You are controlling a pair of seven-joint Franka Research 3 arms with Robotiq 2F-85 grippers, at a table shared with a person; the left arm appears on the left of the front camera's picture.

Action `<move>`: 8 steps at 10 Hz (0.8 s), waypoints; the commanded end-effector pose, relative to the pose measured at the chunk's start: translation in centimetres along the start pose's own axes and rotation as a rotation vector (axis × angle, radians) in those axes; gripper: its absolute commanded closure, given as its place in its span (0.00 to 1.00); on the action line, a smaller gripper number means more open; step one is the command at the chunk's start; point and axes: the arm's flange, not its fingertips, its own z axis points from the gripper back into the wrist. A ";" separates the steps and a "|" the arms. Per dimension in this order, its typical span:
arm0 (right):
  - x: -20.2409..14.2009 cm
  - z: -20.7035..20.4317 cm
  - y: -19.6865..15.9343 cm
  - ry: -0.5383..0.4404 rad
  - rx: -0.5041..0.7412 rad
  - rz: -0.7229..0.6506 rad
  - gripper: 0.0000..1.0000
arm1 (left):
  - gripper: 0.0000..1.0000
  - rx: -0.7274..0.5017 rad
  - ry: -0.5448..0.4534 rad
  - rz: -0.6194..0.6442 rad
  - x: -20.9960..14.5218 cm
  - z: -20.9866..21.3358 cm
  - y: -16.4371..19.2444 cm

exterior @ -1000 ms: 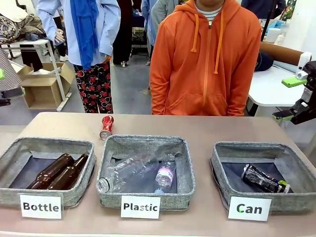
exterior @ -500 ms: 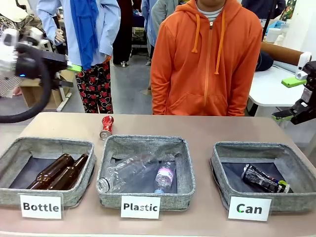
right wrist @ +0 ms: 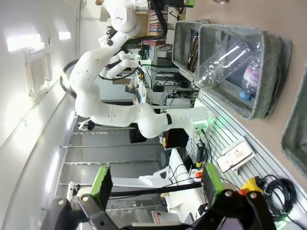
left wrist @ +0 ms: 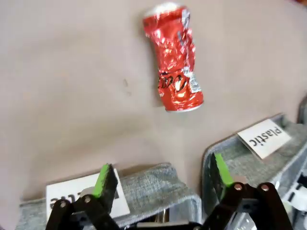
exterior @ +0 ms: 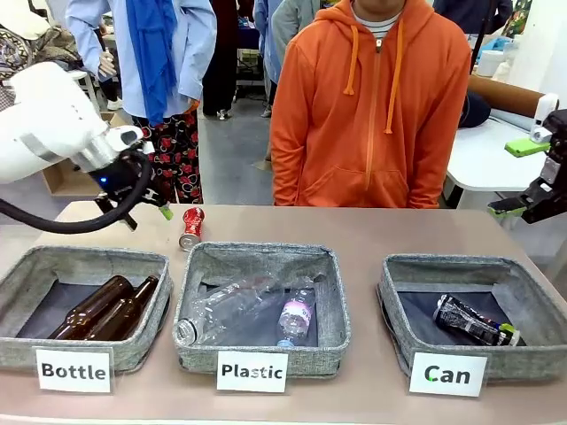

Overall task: Sort the can waste into the basket.
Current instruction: Pick up the can waste from the table and place it in the right Fabric basket.

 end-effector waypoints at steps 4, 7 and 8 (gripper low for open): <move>0.2 -0.1 0.4 -0.009 0.008 0.006 0.00 | 0.00 -0.059 -0.027 0.026 -0.5 0.7 1.3; 0.2 -0.1 0.4 -0.009 0.008 0.006 0.00 | 0.00 0.053 -0.094 0.053 1.9 -1.2 -2.7; 0.2 -0.1 0.4 -0.009 0.008 0.006 0.00 | 0.00 0.117 -0.171 0.096 2.8 -2.1 -4.3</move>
